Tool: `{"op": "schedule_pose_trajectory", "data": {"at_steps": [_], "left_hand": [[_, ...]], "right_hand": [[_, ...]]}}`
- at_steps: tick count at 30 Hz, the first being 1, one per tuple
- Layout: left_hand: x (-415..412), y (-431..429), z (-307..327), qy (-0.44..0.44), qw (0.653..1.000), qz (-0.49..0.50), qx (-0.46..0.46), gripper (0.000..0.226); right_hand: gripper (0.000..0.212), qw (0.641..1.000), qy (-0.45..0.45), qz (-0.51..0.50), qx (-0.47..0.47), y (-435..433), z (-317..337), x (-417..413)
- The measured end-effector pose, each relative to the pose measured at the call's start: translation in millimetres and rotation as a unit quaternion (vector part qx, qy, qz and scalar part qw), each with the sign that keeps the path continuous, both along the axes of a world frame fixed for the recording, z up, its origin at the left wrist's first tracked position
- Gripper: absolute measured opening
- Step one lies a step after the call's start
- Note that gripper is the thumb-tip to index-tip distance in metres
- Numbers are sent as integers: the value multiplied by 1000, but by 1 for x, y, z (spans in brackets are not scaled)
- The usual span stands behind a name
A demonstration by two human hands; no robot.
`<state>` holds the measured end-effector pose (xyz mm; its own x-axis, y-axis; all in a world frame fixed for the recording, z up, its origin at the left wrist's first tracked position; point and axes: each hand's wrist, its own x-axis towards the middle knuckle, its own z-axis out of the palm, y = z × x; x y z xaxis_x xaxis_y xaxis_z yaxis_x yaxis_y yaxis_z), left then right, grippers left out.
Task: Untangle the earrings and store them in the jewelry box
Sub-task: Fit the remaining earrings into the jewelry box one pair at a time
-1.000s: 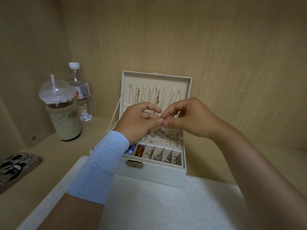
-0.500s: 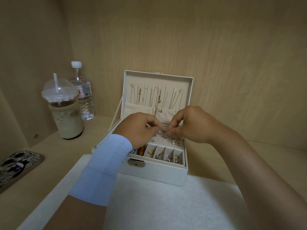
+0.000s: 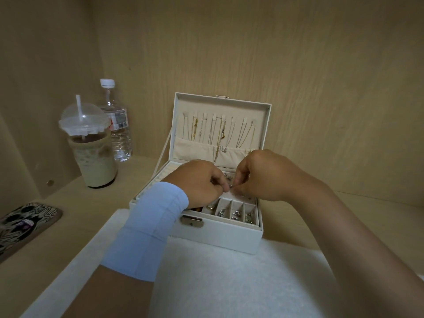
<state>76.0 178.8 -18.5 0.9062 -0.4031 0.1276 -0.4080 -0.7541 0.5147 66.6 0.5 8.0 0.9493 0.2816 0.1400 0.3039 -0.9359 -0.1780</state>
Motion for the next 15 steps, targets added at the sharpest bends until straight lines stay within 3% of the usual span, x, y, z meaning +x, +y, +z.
{"op": "schedule_pose_trajectory", "data": {"at_steps": [9,15], "left_hand": [[2,0,-4,4,1000,1,-15,26],[3,0,-3,-2,1000,-5,-19,26]], "right_hand": [[10,1000,7,15,-25,1,-2,0],[20,998,55,1,42,-3,1,3]]}}
